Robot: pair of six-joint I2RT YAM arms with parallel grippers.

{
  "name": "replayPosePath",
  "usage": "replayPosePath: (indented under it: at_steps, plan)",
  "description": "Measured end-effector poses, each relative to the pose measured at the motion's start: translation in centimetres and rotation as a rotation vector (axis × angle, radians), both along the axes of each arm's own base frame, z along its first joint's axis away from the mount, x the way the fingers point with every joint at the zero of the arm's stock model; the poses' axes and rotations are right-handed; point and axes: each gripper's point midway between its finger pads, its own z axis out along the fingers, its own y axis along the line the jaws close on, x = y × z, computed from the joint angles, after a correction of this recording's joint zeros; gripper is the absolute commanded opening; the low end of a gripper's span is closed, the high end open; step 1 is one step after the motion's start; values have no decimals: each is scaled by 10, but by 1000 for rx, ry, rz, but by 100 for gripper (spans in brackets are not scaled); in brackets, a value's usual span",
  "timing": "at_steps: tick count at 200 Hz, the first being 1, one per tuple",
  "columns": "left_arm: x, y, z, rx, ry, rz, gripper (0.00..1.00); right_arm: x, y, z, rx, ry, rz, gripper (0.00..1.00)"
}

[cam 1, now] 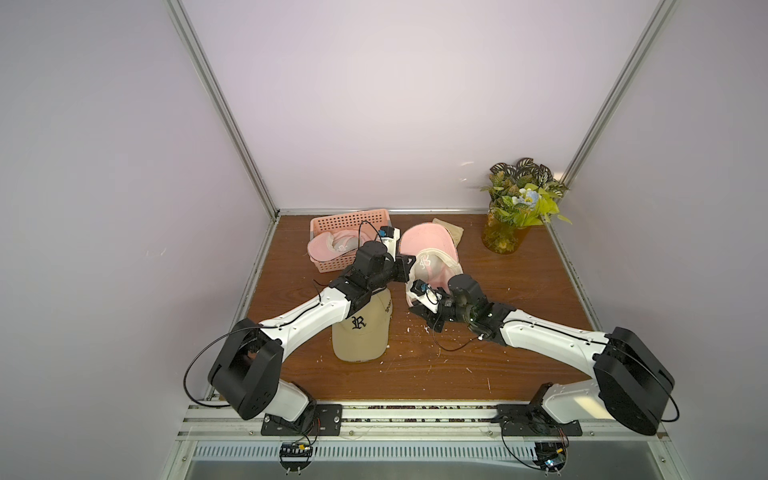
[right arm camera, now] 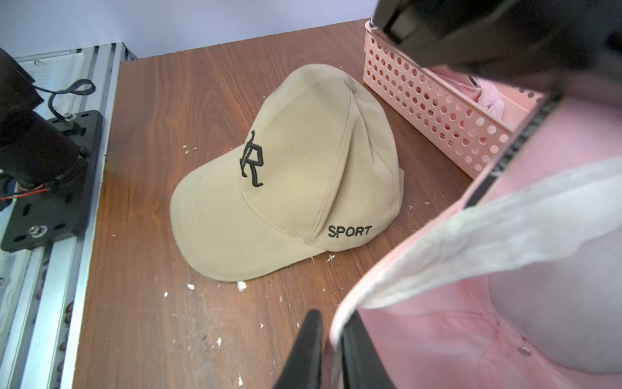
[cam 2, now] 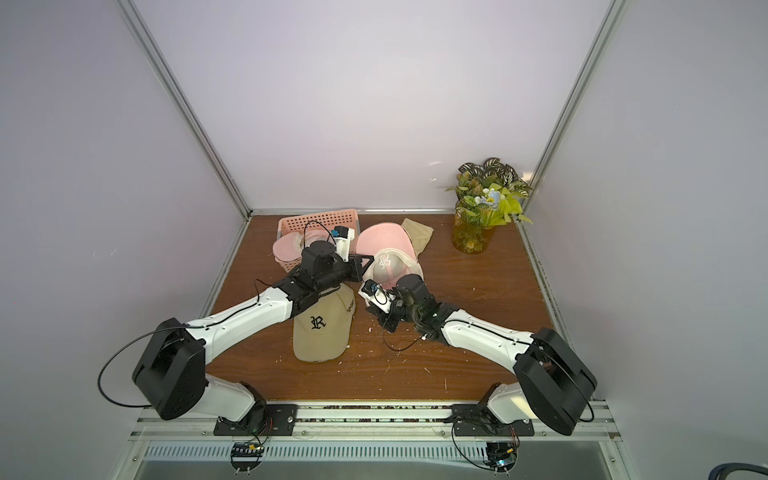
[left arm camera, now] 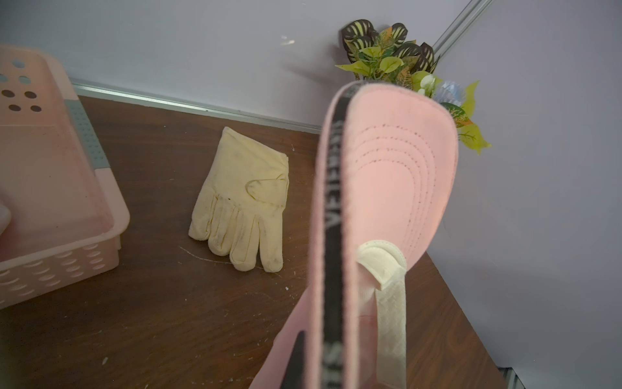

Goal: Turn the baseball cap inside out
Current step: Turn over the baseball cap.

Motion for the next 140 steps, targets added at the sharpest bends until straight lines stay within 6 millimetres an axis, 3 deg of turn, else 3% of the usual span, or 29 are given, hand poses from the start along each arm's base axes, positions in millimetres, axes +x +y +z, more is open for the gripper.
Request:
replayPosePath:
  at_steps: [13, 34, 72, 101, 140]
  plan:
    - [-1, -1, 8, -8, -33, -19, 0, -4, -4, 6, 12, -2, -4, 49]
    - [-4, -2, 20, -18, -75, -41, 0, -8, -9, 20, 43, -15, -14, 58]
    - [-17, -1, 26, -34, -114, -88, 0, -4, -25, 53, 119, -94, -101, 60]
    - [-23, -4, 31, -44, -122, -121, 0, 8, -36, 75, 174, -165, -201, 54]
    - [-33, -7, 42, -80, -123, -166, 0, 36, -53, 93, 207, -252, -382, 31]
